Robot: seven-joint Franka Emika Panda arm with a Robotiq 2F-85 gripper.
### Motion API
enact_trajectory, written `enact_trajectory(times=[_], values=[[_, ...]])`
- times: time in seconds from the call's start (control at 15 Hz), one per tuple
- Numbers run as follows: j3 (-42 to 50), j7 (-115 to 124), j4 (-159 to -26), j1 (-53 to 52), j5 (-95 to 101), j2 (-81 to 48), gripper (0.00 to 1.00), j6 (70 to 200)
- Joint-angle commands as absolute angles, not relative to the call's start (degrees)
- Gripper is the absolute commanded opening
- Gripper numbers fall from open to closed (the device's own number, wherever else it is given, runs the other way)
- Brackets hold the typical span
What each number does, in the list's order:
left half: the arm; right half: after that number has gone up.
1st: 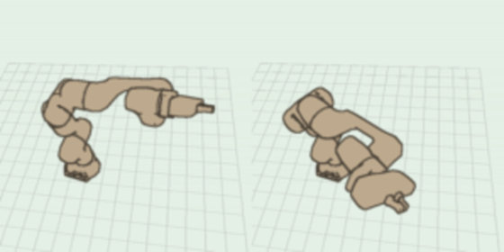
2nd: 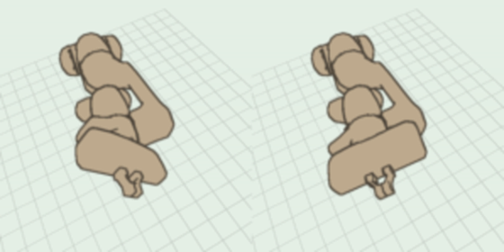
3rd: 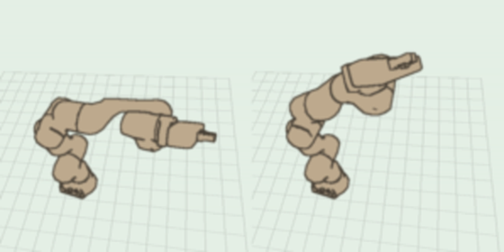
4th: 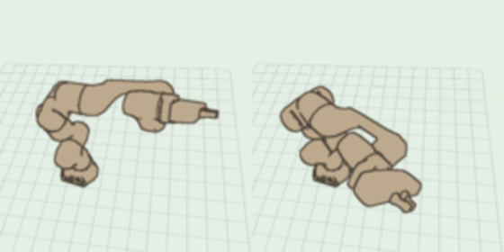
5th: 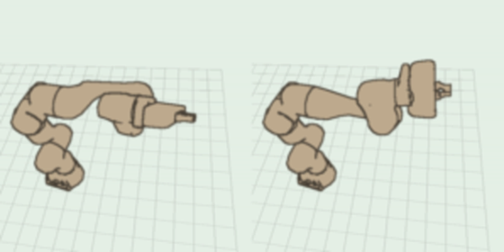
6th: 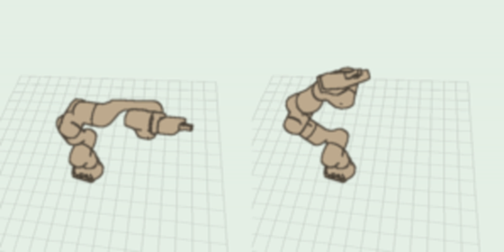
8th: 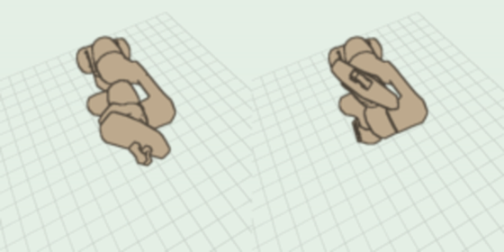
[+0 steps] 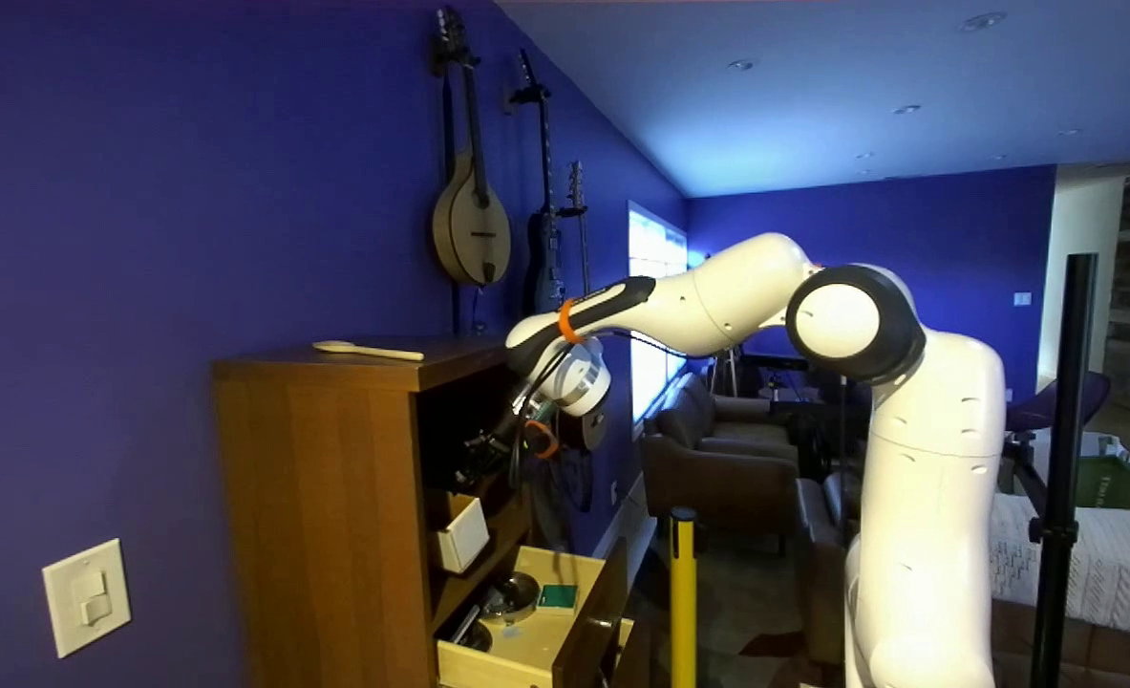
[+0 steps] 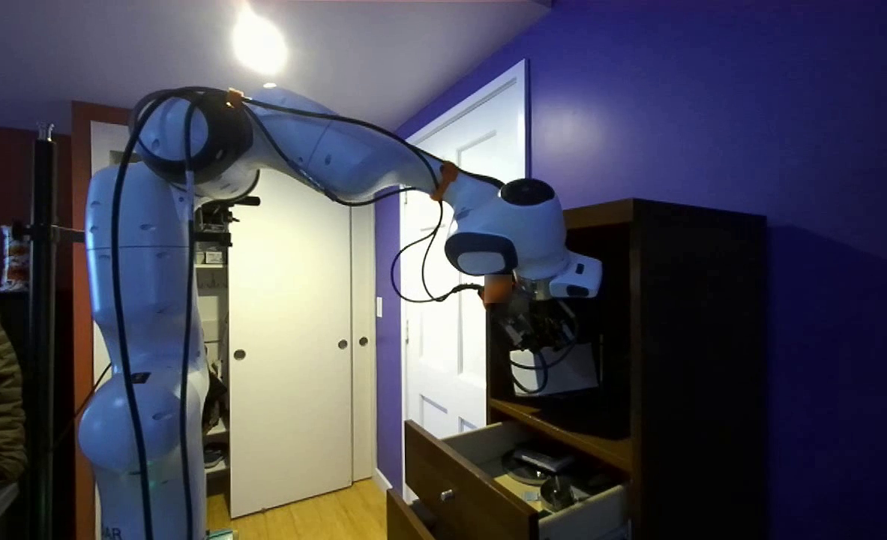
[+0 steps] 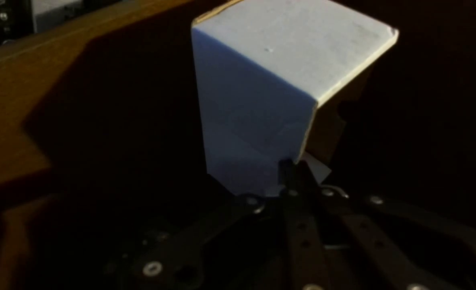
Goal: Move the small box to the shelf above it
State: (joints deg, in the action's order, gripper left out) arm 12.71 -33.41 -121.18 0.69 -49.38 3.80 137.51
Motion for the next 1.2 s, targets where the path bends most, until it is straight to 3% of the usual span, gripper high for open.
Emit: enact_trajectory(times=[0.0, 0.07, 0.13, 0.33, 0.67, 0.87, 1.13], values=[[11.1, -33.6, -118.0, 3.0, -51.5, 0.8, 0.0, 140.9], [10.9, -33.1, -117.7, 3.4, -50.6, 0.3, 0.0, 140.9], [10.7, -33.5, -117.7, 3.8, -50.0, 0.2, 0.26, 140.0], [10.3, -33.8, -118.3, 4.6, -49.9, 0.8, 0.4, 139.5], [11.1, -37.9, -127.3, 6.1, -45.2, 11.8, 0.75, 137.7], [13.7, -42.3, -133.3, 7.6, -41.3, 20.1, 0.97, 129.7], [18.0, -51.7, -140.6, 9.2, -34.1, 32.6, 1.0, 117.0]])
